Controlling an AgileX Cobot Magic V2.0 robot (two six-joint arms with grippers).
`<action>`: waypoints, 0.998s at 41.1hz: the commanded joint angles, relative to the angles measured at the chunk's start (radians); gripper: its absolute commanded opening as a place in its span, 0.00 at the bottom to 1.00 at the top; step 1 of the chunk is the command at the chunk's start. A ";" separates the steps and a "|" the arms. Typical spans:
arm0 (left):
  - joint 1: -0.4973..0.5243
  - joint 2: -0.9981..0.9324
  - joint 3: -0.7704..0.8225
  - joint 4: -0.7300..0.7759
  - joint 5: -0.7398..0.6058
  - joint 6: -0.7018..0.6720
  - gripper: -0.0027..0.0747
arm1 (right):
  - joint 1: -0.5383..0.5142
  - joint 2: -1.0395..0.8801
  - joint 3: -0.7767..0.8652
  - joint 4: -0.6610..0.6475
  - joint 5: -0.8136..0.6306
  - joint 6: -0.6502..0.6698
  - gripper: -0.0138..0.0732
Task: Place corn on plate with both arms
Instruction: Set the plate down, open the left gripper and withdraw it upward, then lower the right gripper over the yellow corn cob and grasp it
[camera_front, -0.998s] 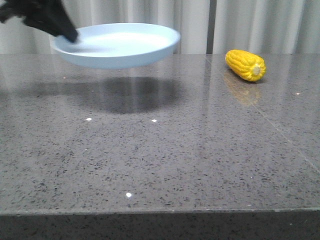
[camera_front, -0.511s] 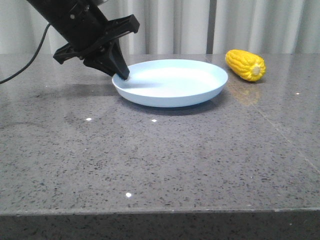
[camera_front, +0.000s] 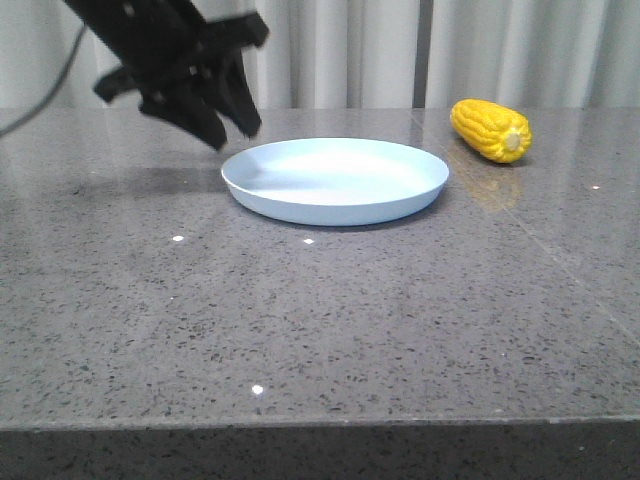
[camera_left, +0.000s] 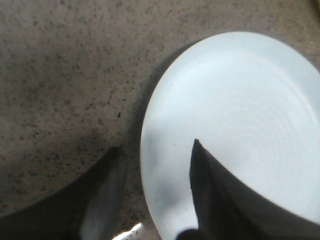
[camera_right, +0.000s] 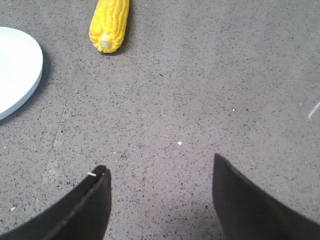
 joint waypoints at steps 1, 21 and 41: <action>-0.021 -0.163 -0.031 0.060 -0.005 -0.007 0.45 | -0.005 0.007 -0.028 -0.017 -0.065 -0.009 0.70; -0.214 -0.728 0.404 0.407 -0.032 -0.118 0.45 | -0.005 0.007 -0.028 0.000 -0.060 -0.009 0.70; -0.214 -0.872 0.521 0.407 -0.023 -0.118 0.44 | 0.067 0.329 -0.256 0.032 0.027 -0.028 0.83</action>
